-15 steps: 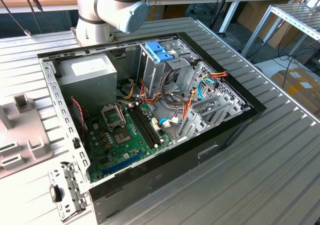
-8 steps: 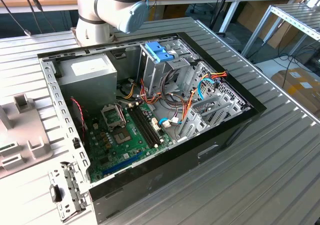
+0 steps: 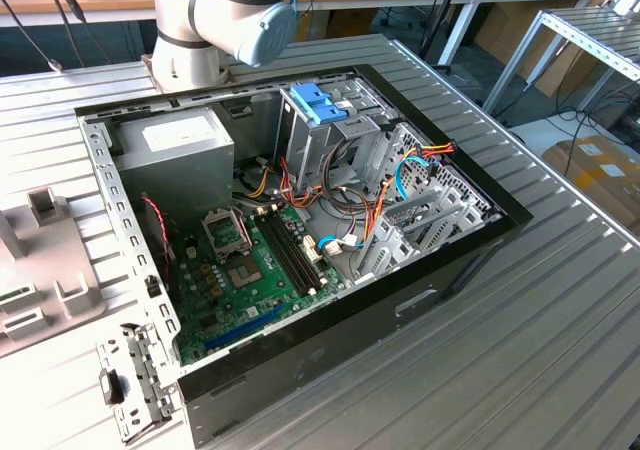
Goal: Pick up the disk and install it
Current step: 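Pick up the disk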
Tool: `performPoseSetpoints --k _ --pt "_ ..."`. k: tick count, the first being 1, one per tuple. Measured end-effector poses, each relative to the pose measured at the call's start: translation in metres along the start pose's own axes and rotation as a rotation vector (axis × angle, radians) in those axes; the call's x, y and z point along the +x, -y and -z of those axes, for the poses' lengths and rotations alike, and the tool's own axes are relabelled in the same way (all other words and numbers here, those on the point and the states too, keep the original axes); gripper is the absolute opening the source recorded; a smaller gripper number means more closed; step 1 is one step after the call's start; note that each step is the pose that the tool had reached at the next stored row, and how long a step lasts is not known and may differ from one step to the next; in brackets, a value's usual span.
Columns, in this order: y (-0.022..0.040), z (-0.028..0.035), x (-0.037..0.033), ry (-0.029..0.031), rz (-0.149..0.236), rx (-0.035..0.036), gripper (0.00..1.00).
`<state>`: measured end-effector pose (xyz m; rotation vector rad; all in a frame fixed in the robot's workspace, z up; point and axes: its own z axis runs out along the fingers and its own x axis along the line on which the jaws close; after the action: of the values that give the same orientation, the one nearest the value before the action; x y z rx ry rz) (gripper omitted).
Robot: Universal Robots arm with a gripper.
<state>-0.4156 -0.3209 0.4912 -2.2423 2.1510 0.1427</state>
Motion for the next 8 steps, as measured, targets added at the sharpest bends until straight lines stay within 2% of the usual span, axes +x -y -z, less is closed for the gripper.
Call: performPoseSetpoints --k 8 --pt "0.0014 0.0001 0.0007 0.0000 0.000 0.0000 0.37"
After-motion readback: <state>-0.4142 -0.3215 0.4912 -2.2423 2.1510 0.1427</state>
